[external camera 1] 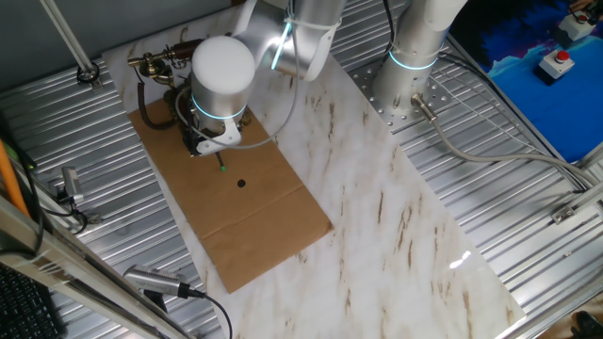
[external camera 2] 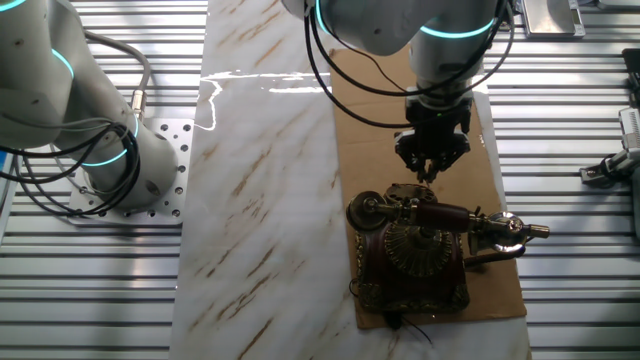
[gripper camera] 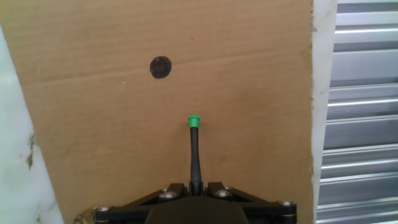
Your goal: Dial a number on an old rotary phone
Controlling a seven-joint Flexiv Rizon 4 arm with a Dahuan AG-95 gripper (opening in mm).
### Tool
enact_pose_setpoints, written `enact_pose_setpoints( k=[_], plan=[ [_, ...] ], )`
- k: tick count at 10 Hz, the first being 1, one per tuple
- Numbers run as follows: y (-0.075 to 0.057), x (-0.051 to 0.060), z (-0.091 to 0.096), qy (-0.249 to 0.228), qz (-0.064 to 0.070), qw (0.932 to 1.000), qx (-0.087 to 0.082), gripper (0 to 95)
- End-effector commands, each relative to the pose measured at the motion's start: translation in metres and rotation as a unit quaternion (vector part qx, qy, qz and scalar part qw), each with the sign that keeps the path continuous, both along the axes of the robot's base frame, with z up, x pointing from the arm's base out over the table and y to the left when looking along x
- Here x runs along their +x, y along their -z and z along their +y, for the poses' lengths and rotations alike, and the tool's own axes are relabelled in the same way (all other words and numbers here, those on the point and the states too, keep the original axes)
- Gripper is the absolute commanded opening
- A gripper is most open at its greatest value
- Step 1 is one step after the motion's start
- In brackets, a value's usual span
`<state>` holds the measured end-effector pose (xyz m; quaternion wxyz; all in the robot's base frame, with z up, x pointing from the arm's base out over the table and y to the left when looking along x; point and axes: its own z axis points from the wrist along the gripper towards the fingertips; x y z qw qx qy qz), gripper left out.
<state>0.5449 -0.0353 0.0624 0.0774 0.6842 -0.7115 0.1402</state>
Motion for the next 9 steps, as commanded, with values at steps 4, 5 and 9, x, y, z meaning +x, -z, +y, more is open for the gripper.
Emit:
enact_pose_setpoints(
  k=[4, 5, 9],
  plan=[
    [0.0002, -0.0018, -0.0013, -0.003, -0.002, 1.0000, -0.002, 0.0],
    [0.0003, -0.0018, -0.0013, -0.004, -0.003, 1.0000, -0.002, 0.0],
    [0.0014, -0.0023, -0.0021, -0.007, -0.004, 1.0000, -0.004, 0.0]
  ],
)
